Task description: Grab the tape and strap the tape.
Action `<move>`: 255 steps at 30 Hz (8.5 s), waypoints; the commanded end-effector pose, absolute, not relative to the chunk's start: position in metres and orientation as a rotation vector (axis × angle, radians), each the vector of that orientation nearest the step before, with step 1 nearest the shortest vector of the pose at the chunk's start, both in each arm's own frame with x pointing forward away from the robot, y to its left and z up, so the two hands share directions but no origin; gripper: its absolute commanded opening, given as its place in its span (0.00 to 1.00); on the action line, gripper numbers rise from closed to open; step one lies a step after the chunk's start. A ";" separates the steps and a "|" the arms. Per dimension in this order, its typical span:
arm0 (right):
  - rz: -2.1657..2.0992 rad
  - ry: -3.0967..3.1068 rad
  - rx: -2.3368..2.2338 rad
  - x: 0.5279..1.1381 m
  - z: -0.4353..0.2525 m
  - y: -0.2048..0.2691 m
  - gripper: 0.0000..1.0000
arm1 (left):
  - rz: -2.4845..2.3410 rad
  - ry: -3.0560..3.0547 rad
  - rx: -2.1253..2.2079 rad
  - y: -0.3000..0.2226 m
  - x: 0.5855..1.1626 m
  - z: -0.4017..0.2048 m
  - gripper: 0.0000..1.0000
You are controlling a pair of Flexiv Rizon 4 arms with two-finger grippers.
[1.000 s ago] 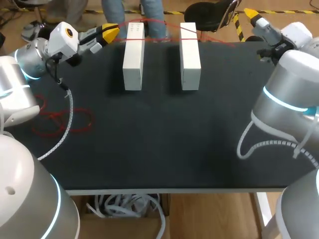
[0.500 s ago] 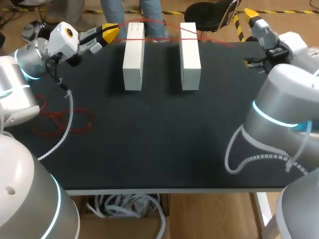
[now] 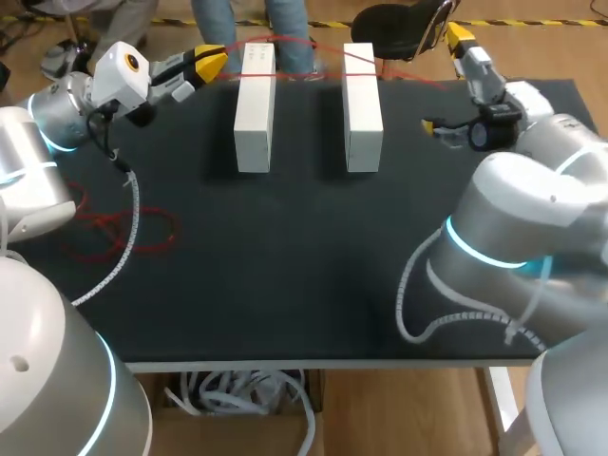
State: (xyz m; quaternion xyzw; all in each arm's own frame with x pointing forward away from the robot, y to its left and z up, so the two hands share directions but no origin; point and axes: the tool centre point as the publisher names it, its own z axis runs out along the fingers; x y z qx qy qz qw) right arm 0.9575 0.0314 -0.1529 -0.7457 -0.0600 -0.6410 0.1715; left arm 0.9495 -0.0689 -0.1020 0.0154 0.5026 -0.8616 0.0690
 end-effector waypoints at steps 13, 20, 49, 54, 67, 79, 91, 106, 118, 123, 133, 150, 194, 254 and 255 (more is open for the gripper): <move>-1.883 0.083 -1.975 0.977 -0.156 0.056 1.00 | -2.596 1.512 0.049 -0.069 0.950 -0.102 0.00; -1.885 0.158 -1.950 0.979 -0.154 0.060 1.00 | -2.596 1.512 0.049 -0.069 0.950 -0.102 0.00; -1.931 0.311 -1.928 0.995 -0.133 0.028 1.00 | -2.596 1.512 0.049 -0.069 0.950 -0.102 0.00; -1.936 0.318 -1.920 0.999 -0.130 0.028 1.00 | -2.596 1.512 0.049 -0.069 0.950 -0.102 0.00; -1.944 0.330 -1.889 1.001 -0.122 0.030 1.00 | -2.596 1.512 0.049 -0.069 0.950 -0.102 0.00; -1.946 0.337 -1.885 0.999 -0.121 0.031 0.45 | -2.596 1.512 0.049 -0.069 0.950 -0.102 0.00; -1.940 0.331 -1.884 0.994 -0.120 0.035 0.45 | -2.596 1.512 0.049 -0.069 0.950 -0.102 0.00; -1.940 0.337 -1.884 0.987 -0.121 0.036 0.46 | -2.596 1.512 0.049 -0.069 0.950 -0.102 0.00; -1.940 0.337 -1.886 0.984 -0.121 0.038 0.43 | -2.596 1.512 0.049 -0.069 0.950 -0.102 0.00; -1.942 0.336 -1.888 0.984 -0.121 0.038 0.39 | -2.596 1.512 0.049 -0.069 0.950 -0.102 0.00; -1.950 0.322 -1.900 0.985 -0.122 0.039 0.00 | -2.596 1.512 0.049 -0.069 0.950 -0.102 0.00; -2.285 0.017 -1.999 0.986 -0.114 0.047 0.00 | -2.596 1.512 0.049 -0.069 0.950 -0.102 0.00; -2.617 -0.402 -2.049 0.986 -0.105 0.052 0.00 | -2.596 1.512 0.049 -0.069 0.950 -0.102 0.00; -2.617 -0.402 -2.049 0.986 -0.105 0.052 0.00 | -1.062 3.012 -0.181 -0.085 0.953 -0.055 0.00; -2.617 -0.402 -2.049 0.986 -0.105 0.052 0.00 | -1.044 3.016 -0.181 -0.085 0.953 -0.055 0.00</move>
